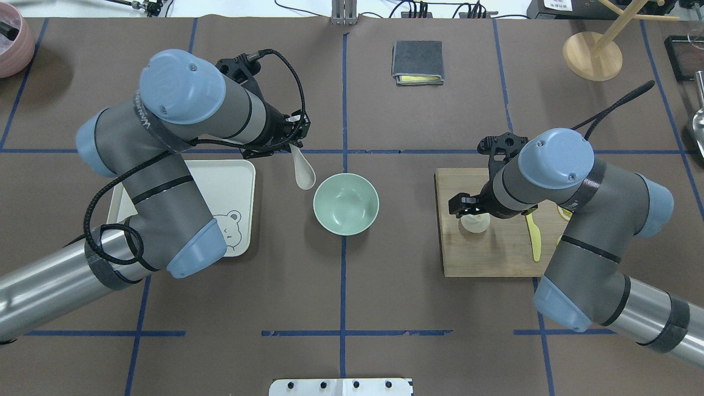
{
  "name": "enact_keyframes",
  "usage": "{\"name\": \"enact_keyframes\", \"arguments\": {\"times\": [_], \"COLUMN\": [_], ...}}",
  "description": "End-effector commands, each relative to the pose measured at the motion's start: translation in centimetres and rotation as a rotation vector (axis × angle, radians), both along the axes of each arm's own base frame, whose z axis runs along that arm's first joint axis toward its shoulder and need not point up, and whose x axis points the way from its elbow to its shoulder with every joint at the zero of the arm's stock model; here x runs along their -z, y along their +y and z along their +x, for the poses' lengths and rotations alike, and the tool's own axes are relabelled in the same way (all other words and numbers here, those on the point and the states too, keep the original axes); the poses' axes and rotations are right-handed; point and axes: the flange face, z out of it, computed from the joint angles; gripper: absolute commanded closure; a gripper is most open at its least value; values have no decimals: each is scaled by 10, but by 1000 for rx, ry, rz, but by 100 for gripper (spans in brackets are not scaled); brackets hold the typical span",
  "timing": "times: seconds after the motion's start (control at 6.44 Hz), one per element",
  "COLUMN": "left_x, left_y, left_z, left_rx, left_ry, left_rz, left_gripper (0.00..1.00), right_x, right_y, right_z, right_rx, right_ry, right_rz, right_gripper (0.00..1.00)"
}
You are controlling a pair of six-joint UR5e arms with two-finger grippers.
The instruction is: Put spoon and bun in bowl
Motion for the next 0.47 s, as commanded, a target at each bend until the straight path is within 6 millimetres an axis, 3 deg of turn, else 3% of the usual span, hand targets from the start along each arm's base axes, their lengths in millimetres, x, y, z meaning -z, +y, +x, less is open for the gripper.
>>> {"name": "enact_keyframes", "arguments": {"times": [0.0, 0.16, 0.31], "left_x": [-4, -4, -3], "left_y": [-1, 3, 4], "left_z": [36, 45, 47], "left_rx": [28, 20, 19], "left_ry": [23, 31, 31], "left_rz": [2, -2, -3], "left_gripper": [100, 100, 100], "right_x": [-5, -5, -5], "right_y": [2, 2, 3], "right_z": [-2, -2, -2], "right_rx": [5, 6, 7], "right_ry": [8, 6, 7], "right_rz": [-7, -7, -8], "right_gripper": [0, 1, 14]}}
